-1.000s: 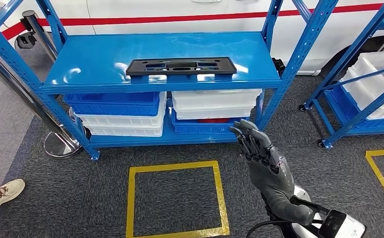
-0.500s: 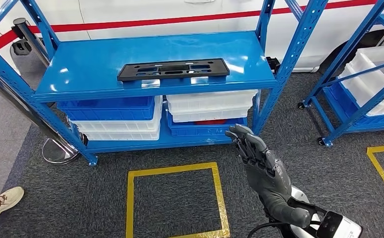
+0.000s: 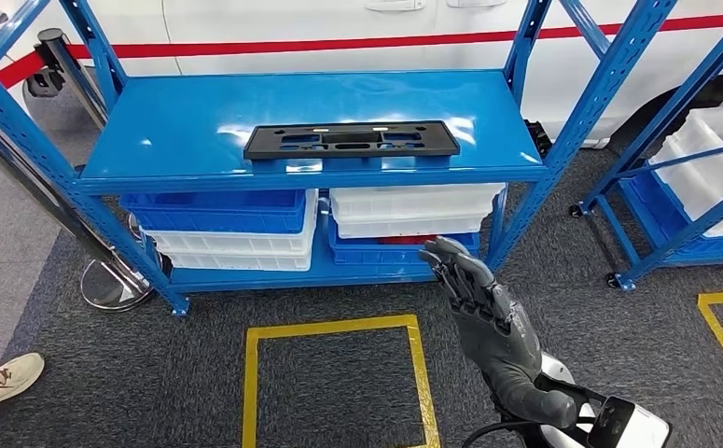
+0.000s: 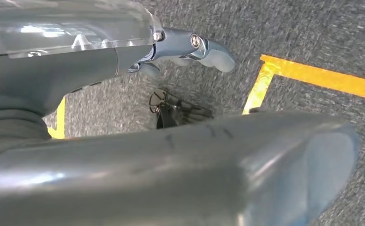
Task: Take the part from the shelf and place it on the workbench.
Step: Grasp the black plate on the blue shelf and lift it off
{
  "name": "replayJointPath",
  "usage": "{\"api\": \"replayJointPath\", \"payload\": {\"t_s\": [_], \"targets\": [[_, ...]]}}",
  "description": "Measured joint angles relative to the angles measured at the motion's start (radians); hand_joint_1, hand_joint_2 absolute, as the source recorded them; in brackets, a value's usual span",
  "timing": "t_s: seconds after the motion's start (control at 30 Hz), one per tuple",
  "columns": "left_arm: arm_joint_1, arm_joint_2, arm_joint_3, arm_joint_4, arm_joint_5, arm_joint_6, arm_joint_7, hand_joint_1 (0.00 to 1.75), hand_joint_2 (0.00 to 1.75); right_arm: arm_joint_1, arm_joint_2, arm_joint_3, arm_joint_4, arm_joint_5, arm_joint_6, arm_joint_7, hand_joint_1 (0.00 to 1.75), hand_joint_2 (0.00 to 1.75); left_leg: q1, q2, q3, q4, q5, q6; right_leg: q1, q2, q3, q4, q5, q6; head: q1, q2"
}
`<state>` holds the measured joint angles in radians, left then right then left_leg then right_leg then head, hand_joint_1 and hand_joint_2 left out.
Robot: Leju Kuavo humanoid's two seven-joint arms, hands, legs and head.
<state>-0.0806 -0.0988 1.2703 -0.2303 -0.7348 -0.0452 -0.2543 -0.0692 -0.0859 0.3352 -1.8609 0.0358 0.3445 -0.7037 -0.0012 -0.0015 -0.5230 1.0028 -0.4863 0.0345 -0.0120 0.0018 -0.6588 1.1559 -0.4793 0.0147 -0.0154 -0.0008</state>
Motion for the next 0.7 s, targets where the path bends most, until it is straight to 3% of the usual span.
{"api": "replayJointPath", "payload": {"t_s": [0.03,0.1,0.23,0.3,0.37,0.4,0.43,0.53,0.6,0.7], "targets": [[0.0,-0.001,0.0,0.0,-0.001,0.0,0.0,0.0,0.0,0.0,-0.001,0.0,0.0,-0.003,-0.002,0.0,0.0,0.0,-0.002,0.0,0.008,0.0,-0.006,-0.003,0.005,-0.001,0.021,-0.057,0.024,-0.009,-0.001,0.0],[-0.002,-0.002,0.0,0.001,-0.002,0.0,0.0,0.0,0.0,0.0,-0.003,0.001,0.0,-0.006,-0.004,0.0,0.0,0.0,-0.004,0.0,0.018,0.002,-0.017,-0.013,0.013,-0.003,0.044,-0.118,0.033,-0.022,-0.001,0.0],[-0.006,0.0,0.0,0.001,-0.005,0.0,0.0,0.0,0.0,-0.001,-0.005,0.005,-0.001,-0.008,-0.006,0.0,0.0,0.0,-0.005,0.0,0.022,0.039,-0.037,-0.035,0.006,0.0,0.075,-0.142,0.032,-0.037,-0.002,0.0],[-0.009,0.002,0.0,0.001,-0.006,-0.002,0.0,0.0,0.0,-0.004,-0.005,0.006,-0.001,-0.008,-0.007,0.0,0.0,0.0,0.0,0.0,-0.026,0.129,-0.081,-0.043,0.003,-0.002,0.09,-0.147,0.024,-0.043,-0.004,0.0],[-0.009,0.002,0.0,0.002,-0.008,-0.003,0.0,0.0,0.0,-0.006,-0.005,0.008,0.001,-0.009,-0.009,0.0,0.0,0.0,0.007,0.0,-0.107,0.249,-0.126,-0.053,0.004,-0.001,0.099,-0.147,0.013,-0.045,-0.005,0.0],[-0.008,0.002,0.0,0.002,-0.008,-0.004,0.0,0.0,0.0,-0.006,-0.005,0.009,0.002,-0.009,-0.011,0.0,0.0,0.0,0.01,0.0,-0.136,0.281,-0.127,-0.056,0.004,0.0,0.106,-0.146,0.006,-0.044,-0.005,0.0],[-0.007,0.003,0.0,0.002,-0.009,-0.005,0.0,0.0,0.0,-0.007,-0.005,0.01,0.003,-0.009,-0.013,0.0,0.0,0.0,0.012,0.0,-0.148,0.275,-0.105,-0.059,0.003,0.001,0.115,-0.146,-0.002,-0.042,-0.005,0.0],[-0.005,0.009,0.0,0.002,-0.01,-0.009,0.0,0.0,0.0,-0.01,-0.005,0.011,0.005,-0.008,-0.017,0.0,0.0,0.0,0.015,0.001,-0.105,0.102,0.028,-0.061,0.0,0.004,0.151,-0.146,-0.029,-0.031,-0.005,0.0],[-0.007,0.012,0.0,0.002,-0.011,-0.011,0.0,0.0,0.0,-0.013,-0.005,0.012,0.007,-0.007,-0.018,0.0,0.0,0.0,0.01,0.002,-0.085,0.033,0.051,-0.05,-0.001,0.003,0.158,-0.146,-0.041,-0.019,-0.007,0.0],[-0.006,0.014,0.0,0.003,-0.013,-0.013,0.0,0.0,0.0,-0.015,-0.004,0.013,0.008,-0.007,-0.019,0.0,0.0,0.0,0.007,0.001,-0.076,0.021,0.045,-0.021,0.001,0.003,0.157,-0.132,-0.043,-0.001,-0.009,0.0]]}}
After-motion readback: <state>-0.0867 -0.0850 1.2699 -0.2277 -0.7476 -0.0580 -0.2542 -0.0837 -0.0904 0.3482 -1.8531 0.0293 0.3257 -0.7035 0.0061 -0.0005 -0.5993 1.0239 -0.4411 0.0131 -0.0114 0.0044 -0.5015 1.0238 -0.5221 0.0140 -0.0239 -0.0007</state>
